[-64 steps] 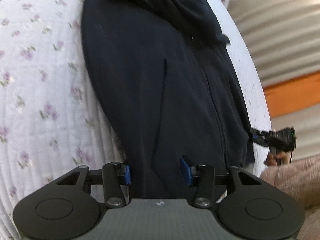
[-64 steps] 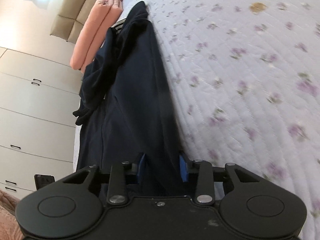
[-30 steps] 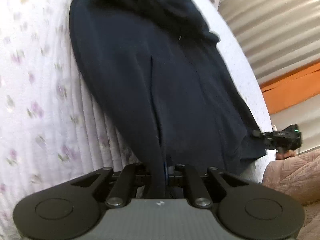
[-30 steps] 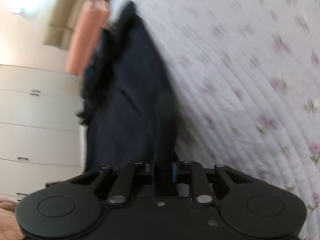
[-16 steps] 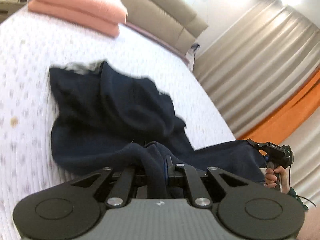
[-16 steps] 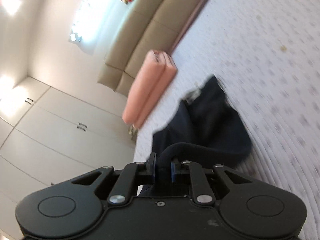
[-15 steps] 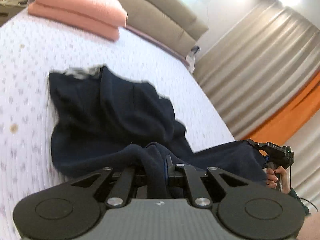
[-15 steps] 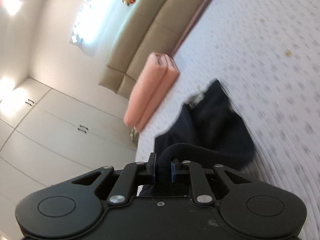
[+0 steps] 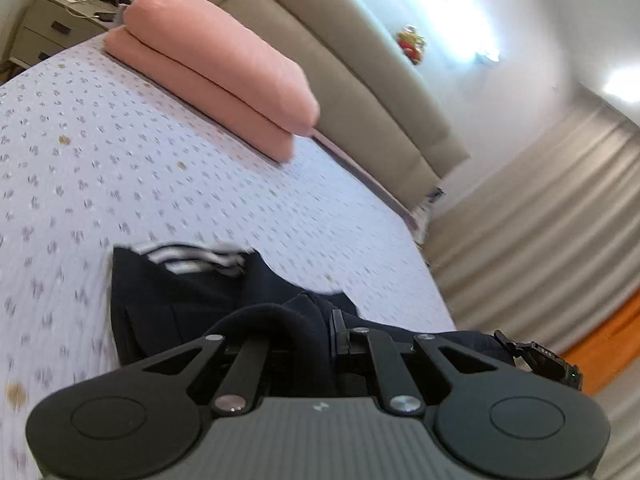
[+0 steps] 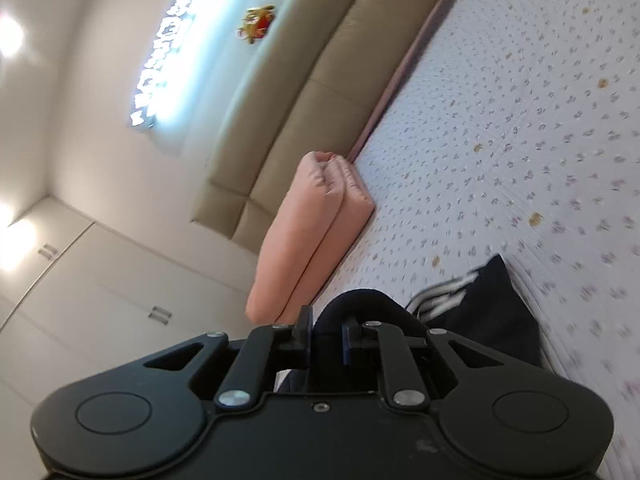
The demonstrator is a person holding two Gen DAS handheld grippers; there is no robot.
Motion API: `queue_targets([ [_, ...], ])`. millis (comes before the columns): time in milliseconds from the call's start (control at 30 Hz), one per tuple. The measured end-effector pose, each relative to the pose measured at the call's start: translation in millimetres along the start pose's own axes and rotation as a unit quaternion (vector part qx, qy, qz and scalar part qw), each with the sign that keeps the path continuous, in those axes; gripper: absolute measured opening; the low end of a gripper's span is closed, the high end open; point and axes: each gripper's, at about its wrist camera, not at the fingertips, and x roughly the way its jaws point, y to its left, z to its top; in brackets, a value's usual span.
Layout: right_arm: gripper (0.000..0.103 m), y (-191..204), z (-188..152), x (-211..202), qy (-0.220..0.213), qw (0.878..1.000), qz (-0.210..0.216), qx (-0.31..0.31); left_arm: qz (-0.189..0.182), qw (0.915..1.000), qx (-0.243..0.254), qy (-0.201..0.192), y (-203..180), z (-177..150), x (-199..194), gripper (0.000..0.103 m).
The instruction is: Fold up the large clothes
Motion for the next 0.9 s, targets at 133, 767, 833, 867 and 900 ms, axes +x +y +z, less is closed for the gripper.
queue_targets([
  [133, 0.033, -26, 5, 64, -0.012, 0.999, -0.038, -0.011, 0.048, 0.9987, -0.013, 0.007, 28, 13, 53, 0.014],
  [767, 0.005, -32, -55, 158, 0.197, 0.953, -0.172, -0.155, 0.015, 0.9792, 0.021, 0.201, 45, -27, 94, 0.045],
  [833, 0.005, -25, -48, 153, 0.157, 0.968, -0.143, -0.132, 0.047, 0.9801, 0.05, 0.186, 38, -18, 105, 0.008],
  [867, 0.005, -20, -40, 148, 0.127, 0.978, -0.12, -0.116, 0.051, 0.9852, 0.045, 0.157, 37, -7, 105, 0.009],
  [900, 0.005, -15, -32, 144, 0.099, 0.984, -0.104, -0.105, 0.037, 0.9931, 0.027, 0.108, 38, 7, 98, 0.009],
])
